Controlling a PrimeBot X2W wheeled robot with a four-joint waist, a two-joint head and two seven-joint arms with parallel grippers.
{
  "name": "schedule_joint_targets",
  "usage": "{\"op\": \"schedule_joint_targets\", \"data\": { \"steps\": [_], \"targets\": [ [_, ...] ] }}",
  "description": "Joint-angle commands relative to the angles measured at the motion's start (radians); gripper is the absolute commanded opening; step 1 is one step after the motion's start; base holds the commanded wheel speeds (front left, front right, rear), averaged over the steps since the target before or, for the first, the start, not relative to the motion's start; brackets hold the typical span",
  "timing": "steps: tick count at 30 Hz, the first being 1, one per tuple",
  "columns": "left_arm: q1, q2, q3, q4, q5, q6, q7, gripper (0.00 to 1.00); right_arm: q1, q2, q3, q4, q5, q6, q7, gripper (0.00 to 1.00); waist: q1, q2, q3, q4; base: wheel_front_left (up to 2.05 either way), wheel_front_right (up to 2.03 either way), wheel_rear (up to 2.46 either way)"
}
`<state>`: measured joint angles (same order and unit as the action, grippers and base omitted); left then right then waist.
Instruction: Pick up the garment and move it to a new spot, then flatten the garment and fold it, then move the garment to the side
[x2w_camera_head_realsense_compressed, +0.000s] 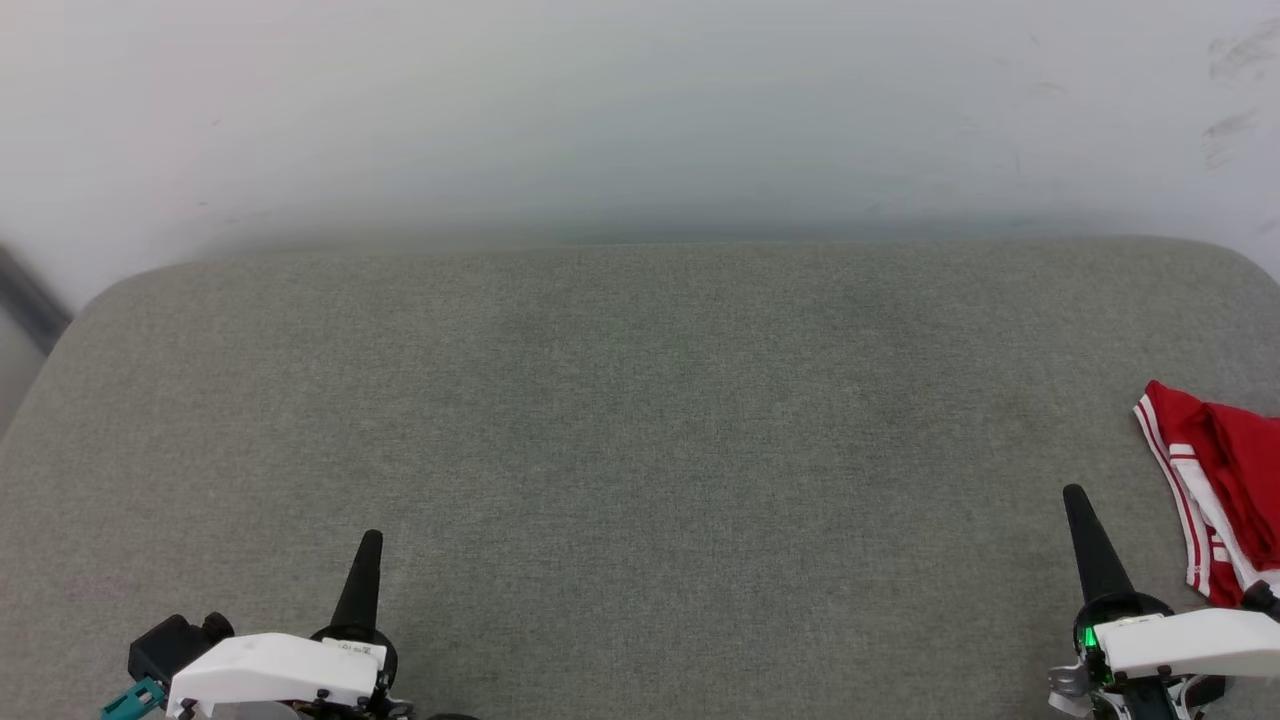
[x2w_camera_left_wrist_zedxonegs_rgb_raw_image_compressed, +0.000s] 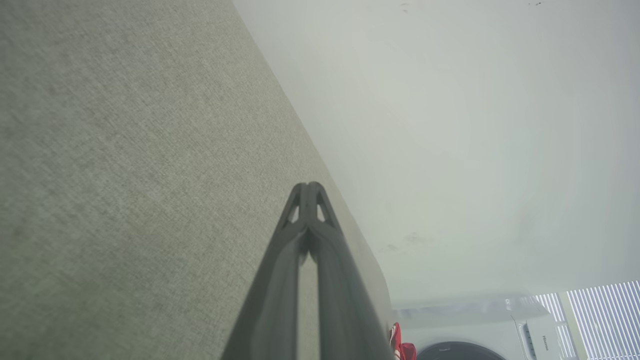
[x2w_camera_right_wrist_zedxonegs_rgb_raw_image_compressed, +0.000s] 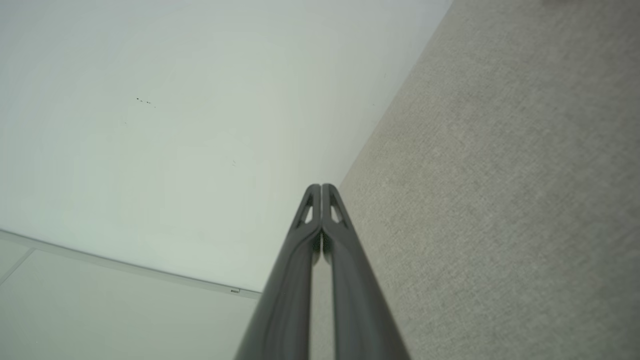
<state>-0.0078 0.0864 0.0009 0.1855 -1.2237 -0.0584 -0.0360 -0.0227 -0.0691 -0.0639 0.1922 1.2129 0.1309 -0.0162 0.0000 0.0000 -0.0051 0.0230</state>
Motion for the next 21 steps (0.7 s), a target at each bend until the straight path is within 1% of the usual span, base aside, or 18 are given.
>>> {"op": "schedule_joint_targets", "data": {
  "steps": [1, 21],
  "targets": [
    [-0.019, 0.006, 0.004, -0.003, -0.020, -0.006, 0.007, 0.00, -0.026, -0.008, -0.003, -0.005, 0.020, 0.000, 0.004, 0.00, 0.0000, 0.0000, 0.000, 0.000, 0.00, 0.00, 0.00],
    [-0.058, 0.003, 0.032, 0.024, -0.204, -0.038, 0.054, 0.00, -0.053, -0.005, -0.012, 0.021, 0.202, 0.000, 0.054, 0.00, 0.0000, 0.0000, 0.003, -0.009, 0.00, 0.00, 0.00]
  ]
}}
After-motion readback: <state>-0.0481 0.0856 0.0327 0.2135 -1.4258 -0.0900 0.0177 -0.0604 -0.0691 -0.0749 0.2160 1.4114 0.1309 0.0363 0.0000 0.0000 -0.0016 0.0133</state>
